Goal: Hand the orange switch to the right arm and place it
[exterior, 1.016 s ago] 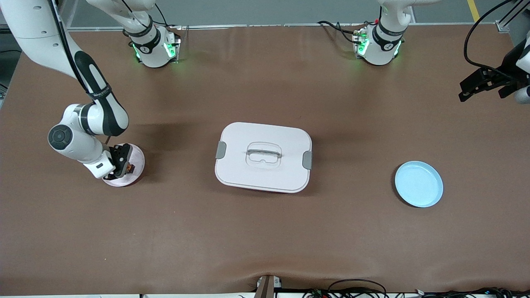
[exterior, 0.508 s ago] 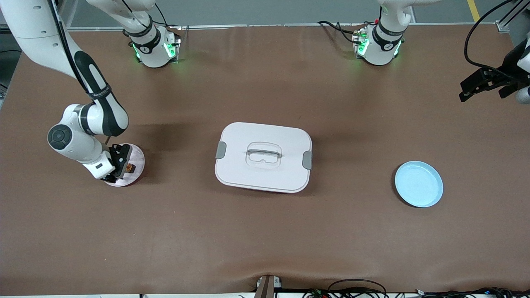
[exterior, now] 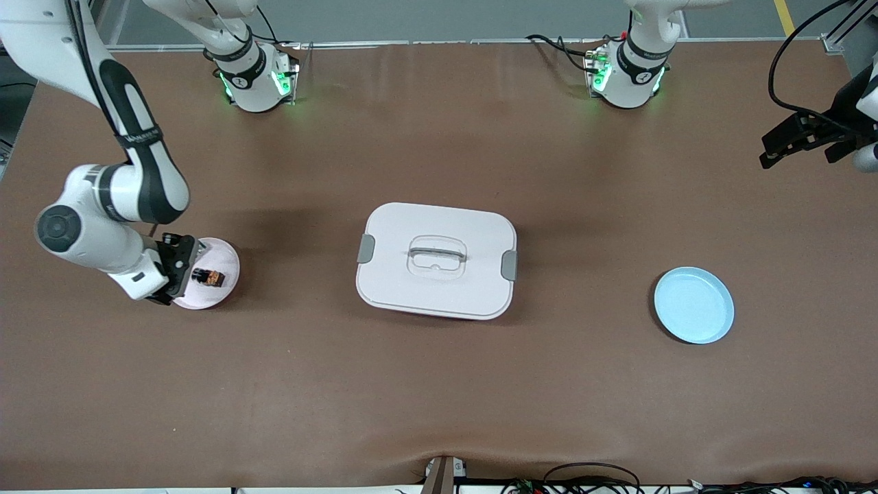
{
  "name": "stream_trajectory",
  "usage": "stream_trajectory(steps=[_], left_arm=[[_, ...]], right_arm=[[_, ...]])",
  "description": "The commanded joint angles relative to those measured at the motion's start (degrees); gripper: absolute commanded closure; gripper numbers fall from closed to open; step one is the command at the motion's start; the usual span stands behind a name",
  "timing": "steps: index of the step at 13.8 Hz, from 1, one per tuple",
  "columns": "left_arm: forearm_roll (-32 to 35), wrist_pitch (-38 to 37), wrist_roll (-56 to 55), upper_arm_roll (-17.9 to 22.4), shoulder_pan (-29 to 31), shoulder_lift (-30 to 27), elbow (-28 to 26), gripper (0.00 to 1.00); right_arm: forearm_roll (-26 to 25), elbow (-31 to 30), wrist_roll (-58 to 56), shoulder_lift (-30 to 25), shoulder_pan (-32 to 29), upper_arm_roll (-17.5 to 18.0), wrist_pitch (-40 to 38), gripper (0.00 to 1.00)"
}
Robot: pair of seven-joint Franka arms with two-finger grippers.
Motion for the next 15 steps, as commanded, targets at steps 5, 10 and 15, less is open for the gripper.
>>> stream_trajectory(steps=[5, 10, 15], left_arm=[[-1.22, -0.76, 1.03, 0.25, 0.24, -1.24, -0.19, 0.00], [-1.22, -0.85, 1.03, 0.25, 0.33, -1.68, -0.27, 0.00], [-1.22, -0.85, 1.03, 0.25, 0.24, -1.68, -0.27, 0.00]], right_arm=[[-1.28, 20.88, 6.45, -0.30, 0.49, 0.96, -23.79, 0.00], [-1.46, 31.71, 12.88, -0.30, 1.64, 0.78, -32.52, 0.00], [-2.25, 37.69, 31.64, -0.30, 2.78, 1.05, -34.81, 0.00]])
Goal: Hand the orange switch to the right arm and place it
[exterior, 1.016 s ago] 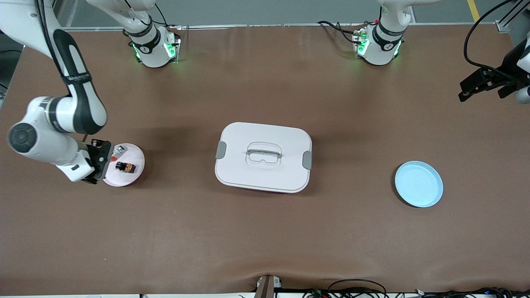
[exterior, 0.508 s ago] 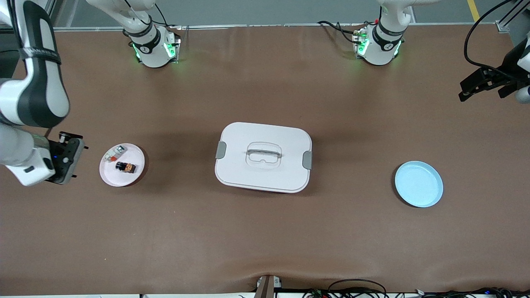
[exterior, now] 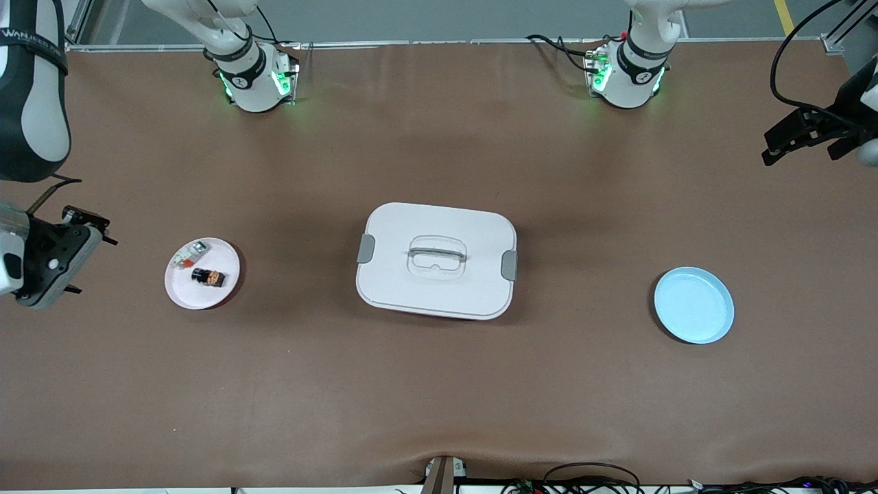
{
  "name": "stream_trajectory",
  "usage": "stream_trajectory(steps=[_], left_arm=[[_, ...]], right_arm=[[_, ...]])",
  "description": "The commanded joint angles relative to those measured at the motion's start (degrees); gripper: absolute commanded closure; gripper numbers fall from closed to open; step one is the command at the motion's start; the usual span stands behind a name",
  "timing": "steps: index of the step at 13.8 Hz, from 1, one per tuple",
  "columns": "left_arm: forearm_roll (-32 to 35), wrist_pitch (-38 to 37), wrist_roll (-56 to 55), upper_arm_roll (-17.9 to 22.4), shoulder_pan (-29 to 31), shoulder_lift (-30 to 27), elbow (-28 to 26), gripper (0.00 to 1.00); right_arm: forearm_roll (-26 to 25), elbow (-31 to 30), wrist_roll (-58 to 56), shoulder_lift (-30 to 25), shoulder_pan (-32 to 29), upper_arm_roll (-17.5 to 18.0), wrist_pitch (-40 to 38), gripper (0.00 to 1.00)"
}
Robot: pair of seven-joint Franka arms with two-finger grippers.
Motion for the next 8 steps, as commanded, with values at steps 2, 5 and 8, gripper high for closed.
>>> stream_trajectory(steps=[2, 5, 8], left_arm=[[-1.14, -0.84, 1.12, 0.24, 0.22, -1.07, -0.22, 0.00], [-1.66, -1.88, 1.21, 0.24, 0.31, -1.15, -0.14, 0.00], [-1.93, -3.38, 1.47, 0.33, 0.31, -1.42, -0.05, 0.00]], right_arm=[[-0.87, 4.79, 21.20, 0.95, 0.64, 0.40, -1.63, 0.00], [-0.96, 4.97, 37.30, 0.86, 2.22, 0.40, -1.28, 0.00], [0.18, 5.06, 42.09, 0.78, 2.14, 0.48, -0.66, 0.00]])
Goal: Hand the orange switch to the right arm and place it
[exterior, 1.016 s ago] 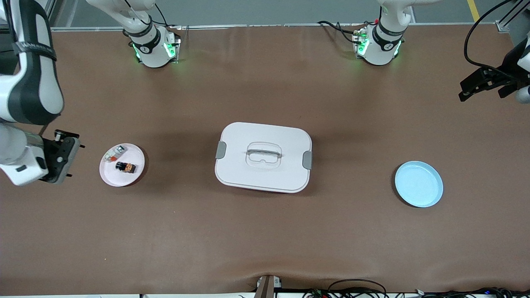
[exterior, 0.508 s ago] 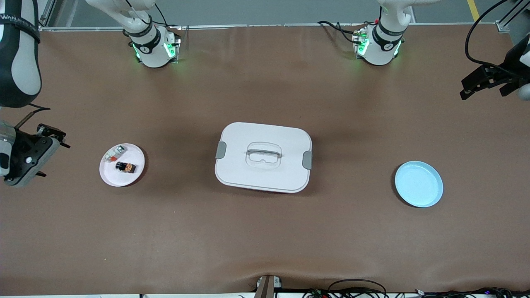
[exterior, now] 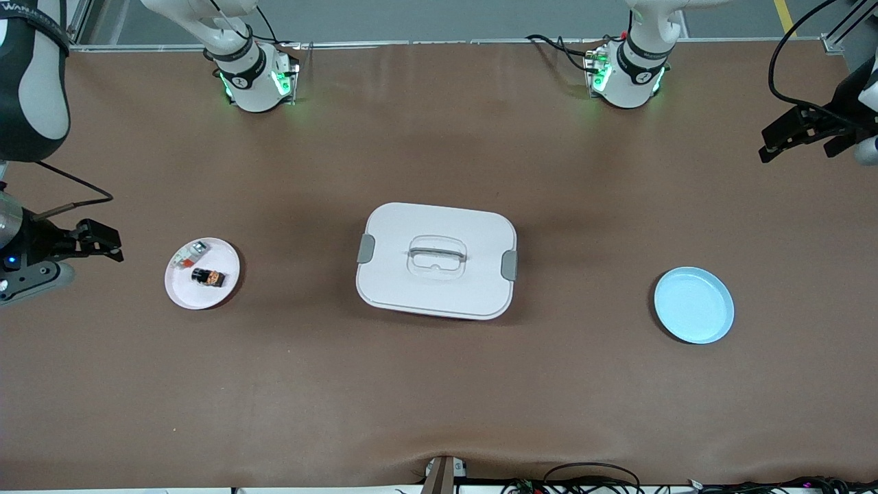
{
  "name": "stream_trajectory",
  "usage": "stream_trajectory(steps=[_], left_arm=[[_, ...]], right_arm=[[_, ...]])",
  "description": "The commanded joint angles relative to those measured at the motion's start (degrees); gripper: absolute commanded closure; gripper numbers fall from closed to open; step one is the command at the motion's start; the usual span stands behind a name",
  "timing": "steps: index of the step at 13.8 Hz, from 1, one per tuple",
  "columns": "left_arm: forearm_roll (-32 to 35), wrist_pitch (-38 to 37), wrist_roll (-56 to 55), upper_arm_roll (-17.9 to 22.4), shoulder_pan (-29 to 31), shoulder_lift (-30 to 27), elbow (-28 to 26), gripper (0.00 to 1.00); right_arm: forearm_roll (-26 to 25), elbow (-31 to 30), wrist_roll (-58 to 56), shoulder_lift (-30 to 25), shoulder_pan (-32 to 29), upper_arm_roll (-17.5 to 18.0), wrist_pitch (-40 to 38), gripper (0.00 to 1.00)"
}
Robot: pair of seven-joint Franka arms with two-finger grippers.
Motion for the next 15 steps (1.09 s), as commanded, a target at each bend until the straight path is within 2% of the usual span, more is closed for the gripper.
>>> stream_trajectory(steps=[1, 4, 8, 12, 15], left_arm=[[-1.08, -2.45, 1.37, 0.32, 0.30, -1.36, -0.05, 0.00], [-1.08, -2.64, 1.37, 0.32, 0.21, -2.24, -0.58, 0.00], [-0.99, -2.55, 1.28, -0.03, 0.12, -2.77, -0.67, 0.00], [-0.99, -2.55, 1.28, -0.12, 0.12, -2.85, -0.76, 0.00], [-0.99, -2.55, 1.28, -0.03, 0.12, -2.77, -0.76, 0.00]], right_arm=[[1.58, 1.76, 3.25, 0.75, -0.32, -0.18, 0.47, 0.00], [2.91, 1.76, 12.02, -0.57, -0.41, -0.54, 2.24, 0.00], [3.17, 1.76, 12.75, -0.83, -0.24, -0.10, 1.63, 0.00], [3.26, 1.50, 13.98, -4.43, -1.20, -0.63, 0.75, 0.00], [3.00, -3.14, 14.15, -8.47, -0.77, -0.71, 0.48, 0.00]])
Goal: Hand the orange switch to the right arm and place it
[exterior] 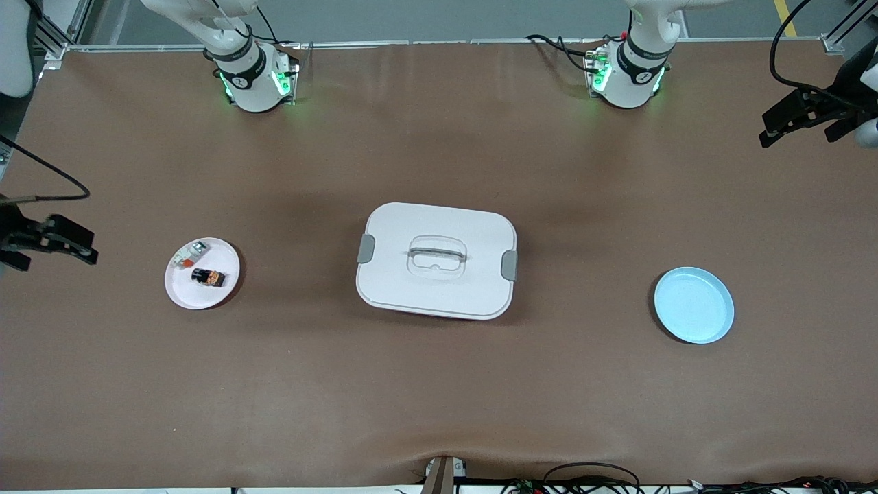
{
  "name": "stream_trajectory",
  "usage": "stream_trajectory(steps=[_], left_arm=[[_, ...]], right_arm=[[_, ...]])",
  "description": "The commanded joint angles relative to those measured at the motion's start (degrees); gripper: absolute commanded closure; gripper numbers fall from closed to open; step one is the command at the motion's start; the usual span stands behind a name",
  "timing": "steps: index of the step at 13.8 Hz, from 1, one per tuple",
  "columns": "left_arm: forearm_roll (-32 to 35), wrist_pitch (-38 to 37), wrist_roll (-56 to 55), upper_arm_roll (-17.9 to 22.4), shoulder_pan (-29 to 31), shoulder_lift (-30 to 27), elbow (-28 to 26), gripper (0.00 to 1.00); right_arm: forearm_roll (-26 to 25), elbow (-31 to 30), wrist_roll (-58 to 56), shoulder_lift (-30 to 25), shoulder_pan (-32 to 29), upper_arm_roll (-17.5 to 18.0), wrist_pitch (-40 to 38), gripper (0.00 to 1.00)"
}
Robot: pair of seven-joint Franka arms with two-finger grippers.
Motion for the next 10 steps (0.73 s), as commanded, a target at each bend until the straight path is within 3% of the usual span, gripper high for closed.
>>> stream_trajectory(steps=[1, 5, 10], left_arm=[[-0.93, -0.57, 1.26, 0.05, 0.20, -1.15, -0.66, 0.00], [-0.93, -0.57, 1.26, 0.14, 0.28, -1.06, -0.66, 0.00], [-0.93, -0.75, 1.26, 0.14, 0.28, -1.24, -0.66, 0.00]], right_arm=[[0.54, -6.33, 1.11, -4.78, 0.67, 0.19, 0.96, 0.00], [0.53, -7.40, 6.64, -6.45, 4.98, -2.53, 0.44, 0.00], [1.33, -6.43, 6.22, -6.02, 2.70, -2.53, 0.35, 0.00]])
